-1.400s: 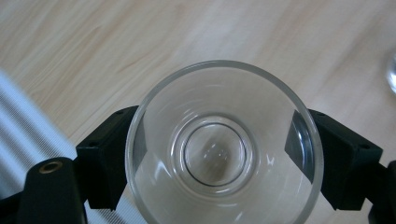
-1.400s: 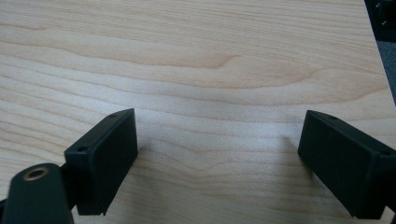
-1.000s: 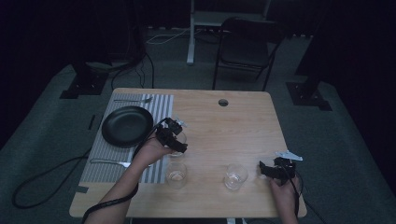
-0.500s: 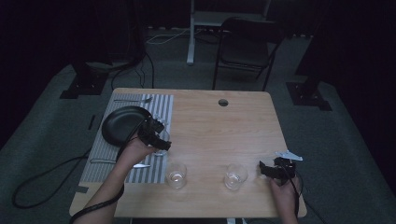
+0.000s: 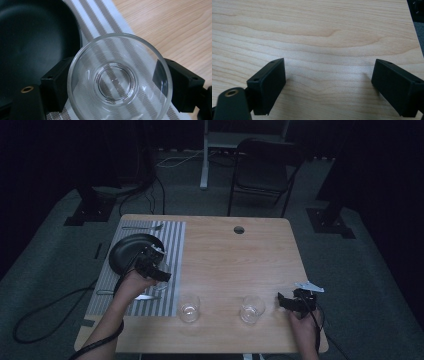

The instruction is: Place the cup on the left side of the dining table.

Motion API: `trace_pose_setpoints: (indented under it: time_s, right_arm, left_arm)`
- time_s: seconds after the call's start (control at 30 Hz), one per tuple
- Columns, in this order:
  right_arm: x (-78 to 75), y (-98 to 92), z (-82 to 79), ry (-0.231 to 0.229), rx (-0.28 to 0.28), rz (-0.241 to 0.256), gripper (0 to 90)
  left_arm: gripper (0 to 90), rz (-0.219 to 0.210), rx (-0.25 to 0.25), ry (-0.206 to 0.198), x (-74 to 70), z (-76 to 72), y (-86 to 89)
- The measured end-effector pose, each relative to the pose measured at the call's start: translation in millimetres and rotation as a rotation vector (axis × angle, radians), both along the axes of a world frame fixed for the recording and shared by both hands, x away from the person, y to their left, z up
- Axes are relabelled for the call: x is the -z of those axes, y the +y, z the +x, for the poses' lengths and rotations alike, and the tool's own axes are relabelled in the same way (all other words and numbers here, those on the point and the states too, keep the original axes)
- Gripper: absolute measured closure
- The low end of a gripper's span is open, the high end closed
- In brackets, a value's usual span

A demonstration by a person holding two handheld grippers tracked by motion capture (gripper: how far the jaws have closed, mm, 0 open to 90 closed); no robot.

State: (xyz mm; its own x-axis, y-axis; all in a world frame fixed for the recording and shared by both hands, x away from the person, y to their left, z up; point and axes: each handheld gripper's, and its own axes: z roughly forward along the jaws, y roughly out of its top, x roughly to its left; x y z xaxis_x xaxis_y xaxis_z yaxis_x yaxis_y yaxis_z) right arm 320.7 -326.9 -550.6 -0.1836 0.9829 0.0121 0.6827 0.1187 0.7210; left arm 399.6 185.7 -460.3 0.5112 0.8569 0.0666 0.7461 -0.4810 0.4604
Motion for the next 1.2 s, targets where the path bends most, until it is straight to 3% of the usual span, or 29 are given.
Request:
trace_pose_setpoints:
  time_s: [0.1,0.27,0.33,0.37,0.4,0.47,0.5,0.57,0.6,0.73,0.8,0.93,1.03,1.2]
  right_arm:
    - [0.0,0.0,0.0,0.000,0.000,0.000,11.6]
    - [0.0,0.0,0.0,0.000,0.000,0.000,11.7]
    - [0.0,0.0,0.0,0.000,0.000,0.000,11.6]
    - [0.0,0.0,0.0,0.000,0.000,0.000,11.7]
    - [0.0,0.0,0.0,0.000,0.000,0.000,11.7]
    - [0.0,0.0,0.0,0.000,0.000,0.000,11.6]
    - [0.0,-0.1,0.0,0.000,0.000,0.000,11.7]
    - [0.0,0.0,0.0,0.000,0.000,0.000,11.6]
    - [0.0,0.0,0.0,0.000,0.000,0.000,11.7]
    - [0.0,0.0,0.0,0.000,0.000,0.000,11.6]
    - [0.0,0.0,0.0,0.000,0.000,0.000,11.7]
    - [0.0,0.0,0.0,0.000,0.000,0.000,11.6]
    - [0.0,0.0,0.0,0.000,0.000,0.000,11.7]
    - [0.0,0.0,0.0,0.000,0.000,0.000,11.7]
  left_arm:
    - [18.4,-0.035,-0.015,-0.009,3.8,-1.3,6.1]
    - [17.6,-0.031,-0.030,-0.040,7.1,-6.2,4.0]
    - [8.6,-0.023,-0.012,-0.042,9.5,-7.7,2.0]
    - [8.5,-0.027,-0.007,-0.042,10.5,-8.4,1.8]
    - [2.9,-0.032,-0.003,-0.026,12.0,-8.4,1.9]
    - [0.1,-0.054,-0.010,-0.036,12.7,-10.1,3.4]
    - [0.1,-0.066,-0.016,-0.047,13.0,-11.6,4.3]
    - [0.1,-0.073,-0.016,-0.111,13.2,-16.3,4.8]
    - [0.2,-0.104,-0.023,-0.108,13.1,-18.3,4.9]
    - [0.1,-0.068,-0.014,-0.135,17.3,-23.7,6.4]
    - [0.1,-0.087,-0.015,-0.142,19.4,-26.9,8.6]
    - [0.2,-0.067,-0.043,-0.133,22.8,-31.4,11.7]
    - [0.2,-0.058,-0.070,-0.151,25.8,-34.7,16.7]
    - [0.2,-0.067,-0.081,-0.136,30.9,-42.8,25.7]
